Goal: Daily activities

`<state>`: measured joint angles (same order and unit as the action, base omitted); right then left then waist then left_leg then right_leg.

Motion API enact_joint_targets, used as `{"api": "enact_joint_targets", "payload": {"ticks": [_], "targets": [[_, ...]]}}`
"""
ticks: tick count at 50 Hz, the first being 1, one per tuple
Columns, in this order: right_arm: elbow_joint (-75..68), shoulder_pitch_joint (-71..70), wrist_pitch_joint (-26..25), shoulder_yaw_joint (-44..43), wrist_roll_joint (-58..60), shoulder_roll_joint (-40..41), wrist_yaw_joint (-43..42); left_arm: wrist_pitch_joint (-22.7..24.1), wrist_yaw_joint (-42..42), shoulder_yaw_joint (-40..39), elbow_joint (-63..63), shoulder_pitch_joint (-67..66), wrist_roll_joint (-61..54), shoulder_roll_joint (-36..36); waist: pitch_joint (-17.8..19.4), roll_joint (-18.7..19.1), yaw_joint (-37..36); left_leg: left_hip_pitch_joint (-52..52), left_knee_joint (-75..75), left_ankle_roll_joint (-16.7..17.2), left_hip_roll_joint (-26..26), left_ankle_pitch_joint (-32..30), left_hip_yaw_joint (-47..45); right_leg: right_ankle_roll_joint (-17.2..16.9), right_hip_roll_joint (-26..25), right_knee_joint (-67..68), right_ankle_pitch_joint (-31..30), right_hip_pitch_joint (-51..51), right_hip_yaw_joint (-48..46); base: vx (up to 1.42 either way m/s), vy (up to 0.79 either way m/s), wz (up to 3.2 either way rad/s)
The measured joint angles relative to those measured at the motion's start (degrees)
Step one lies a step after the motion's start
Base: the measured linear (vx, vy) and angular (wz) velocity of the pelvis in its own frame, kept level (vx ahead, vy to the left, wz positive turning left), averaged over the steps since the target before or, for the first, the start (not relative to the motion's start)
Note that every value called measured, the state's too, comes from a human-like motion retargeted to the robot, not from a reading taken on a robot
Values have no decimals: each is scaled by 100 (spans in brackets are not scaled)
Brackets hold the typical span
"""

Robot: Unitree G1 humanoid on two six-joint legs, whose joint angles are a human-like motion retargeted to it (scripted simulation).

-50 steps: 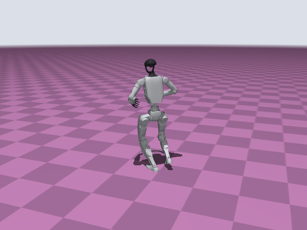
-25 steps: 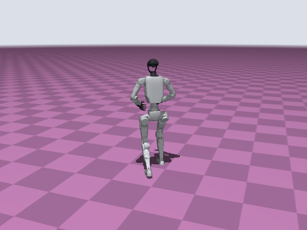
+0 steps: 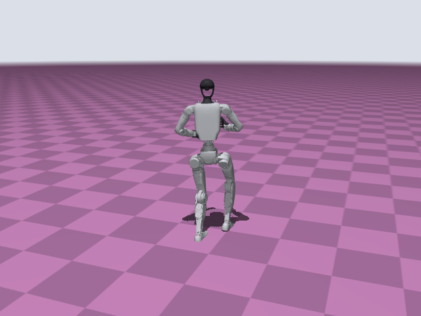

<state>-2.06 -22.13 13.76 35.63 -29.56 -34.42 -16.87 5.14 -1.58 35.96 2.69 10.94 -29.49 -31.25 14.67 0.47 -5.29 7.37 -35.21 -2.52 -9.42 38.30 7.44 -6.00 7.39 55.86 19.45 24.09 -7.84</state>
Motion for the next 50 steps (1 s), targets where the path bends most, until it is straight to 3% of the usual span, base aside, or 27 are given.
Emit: {"api": "enact_joint_targets", "payload": {"ticks": [5,11,15,18,25,27,29,32,35,42,50], "targets": [[-271,-466,-83,339,531,-31,41,-31,-87,-131,8,-250,-143,26,-174,-122,-238,176,308,112,-24,-209,-23,-162,-296,-768,468,-417,244,2,-11,-81],[-436,-703,-136,612,915,-53,193,-113,-239,-125,-11,-509,-392,81,-359,-129,-425,310,396,303,-57,-461,84,-278,-579,-1268,554,-666,383,7,-3,-76],[-479,-783,-165,665,1009,-99,267,-235,-395,-9,-42,-480,-639,190,-397,-40,-513,391,214,314,-337,-301,1036,-279,-849,-1209,624,-660,592,4,3,-99],[-426,-831,-186,597,951,-172,283,-293,-498,79,66,-182,-803,283,-342,20,-457,505,211,225,-511,-169,1687,-332,-1002,-1108,578,-597,714,-1,5,-85],[589,-509,-120,292,530,-188,297,-188,-504,66,190,670,-1350,533,-182,-39,-168,628,620,218,-665,-556,1723,-889,-1047,-929,83,-425,979,-10,4,-58],[993,-379,-47,191,465,-169,273,-89,-450,0,37,827,-1496,562,-167,-64,-127,632,698,273,-662,-653,1662,-897,-1006,-857,-7,-442,959,-14,-3,-70],[1433,-273,17,62,441,-181,233,31,-375,-107,-156,999,-1626,575,-168,-84,-138,630,819,277,-660,-733,1562,-757,-666,-711,-82,-499,726,-13,-2,-94],[2046,-183,98,-190,556,-217,120,225,-212,-307,-442,1265,-1715,571,-183,-128,-202,630,1019,282,-626,-806,1387,-235,-57,-457,-111,-659,172,-10,-10,-104],[2491,-200,120,-450,856,-242,-44,383,-3,-467,-609,1512,-1581,581,-191,-200,-223,633,1163,285,-617,-842,1308,-80,110,-516,79,-851,56,-4,-16,-78],[2725,-470,-2,-691,1630,54,-393,392,350,-521,-323,1737,-954,764,-158,-94,-291,473,907,484,-456,-730,1493,50,-498,-1647,639,-1353,269,4,-18,-77],[2578,-436,-58,-631,1936,372,-480,218,315,-508,-136,1465,-777,973,-144,228,-401,104,44,1068,-188,-671,1897,148,-1253,-2735,378,-1735,451,8,-11,-68]]}}
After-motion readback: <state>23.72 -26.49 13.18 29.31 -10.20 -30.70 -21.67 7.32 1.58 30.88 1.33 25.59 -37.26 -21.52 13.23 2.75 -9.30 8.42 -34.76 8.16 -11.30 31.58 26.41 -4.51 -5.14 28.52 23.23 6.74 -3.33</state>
